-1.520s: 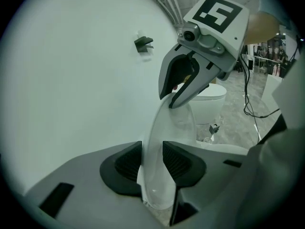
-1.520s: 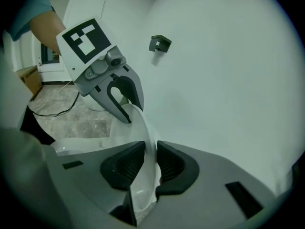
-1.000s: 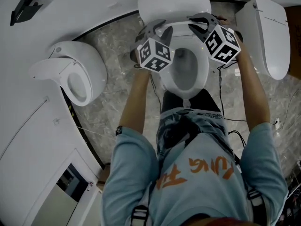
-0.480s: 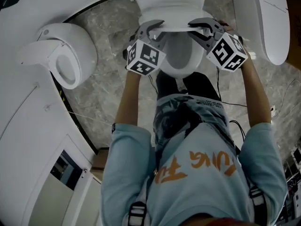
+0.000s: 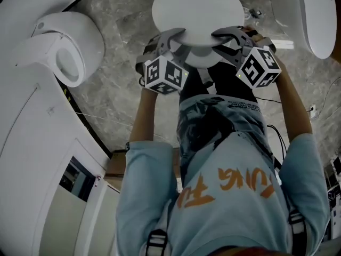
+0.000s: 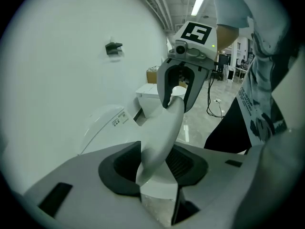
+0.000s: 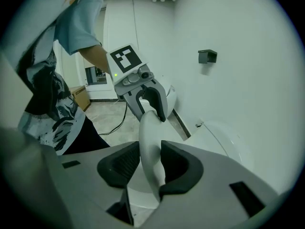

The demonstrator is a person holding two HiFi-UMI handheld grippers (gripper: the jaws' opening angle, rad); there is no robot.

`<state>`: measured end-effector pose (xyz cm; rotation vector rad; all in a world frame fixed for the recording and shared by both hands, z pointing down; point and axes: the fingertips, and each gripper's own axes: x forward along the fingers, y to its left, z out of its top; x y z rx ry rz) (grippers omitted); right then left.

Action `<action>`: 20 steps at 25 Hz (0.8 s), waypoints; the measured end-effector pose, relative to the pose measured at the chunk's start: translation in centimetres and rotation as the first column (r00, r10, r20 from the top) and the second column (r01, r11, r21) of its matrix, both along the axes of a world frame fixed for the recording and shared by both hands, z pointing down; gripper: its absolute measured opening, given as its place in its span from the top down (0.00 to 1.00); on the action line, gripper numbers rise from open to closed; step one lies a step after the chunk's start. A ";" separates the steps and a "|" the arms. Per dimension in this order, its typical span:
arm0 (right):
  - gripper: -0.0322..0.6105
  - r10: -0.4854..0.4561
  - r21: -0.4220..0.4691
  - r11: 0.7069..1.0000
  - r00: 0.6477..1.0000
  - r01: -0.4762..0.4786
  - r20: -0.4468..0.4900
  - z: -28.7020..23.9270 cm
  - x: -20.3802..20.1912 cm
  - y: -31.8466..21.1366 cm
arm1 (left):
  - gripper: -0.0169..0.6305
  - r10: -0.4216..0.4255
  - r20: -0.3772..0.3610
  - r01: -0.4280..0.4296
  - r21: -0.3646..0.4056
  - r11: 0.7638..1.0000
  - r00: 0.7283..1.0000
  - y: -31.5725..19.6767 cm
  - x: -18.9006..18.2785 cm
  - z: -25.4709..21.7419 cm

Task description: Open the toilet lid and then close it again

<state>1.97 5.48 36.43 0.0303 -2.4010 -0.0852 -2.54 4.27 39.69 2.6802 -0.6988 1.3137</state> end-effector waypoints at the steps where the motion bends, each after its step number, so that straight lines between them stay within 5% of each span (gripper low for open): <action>1: 0.71 -0.011 -0.001 1.000 1.000 0.011 0.000 0.6 0.0 0.6 | 0.70 0.004 0.003 -0.004 -0.001 1.000 1.000 0.6 0.0 0.6; 10: 0.68 -0.108 -0.090 0.990 0.994 0.106 -0.024 6.0 0.1 6.6 | 0.63 0.163 0.129 -0.158 -0.042 0.986 0.978 6.7 0.2 6.2; 20: 0.66 -0.114 -0.265 0.959 0.993 0.101 -0.034 12.9 0.3 11.8 | 0.51 0.238 0.081 -0.214 -0.232 0.949 0.968 12.7 0.7 12.4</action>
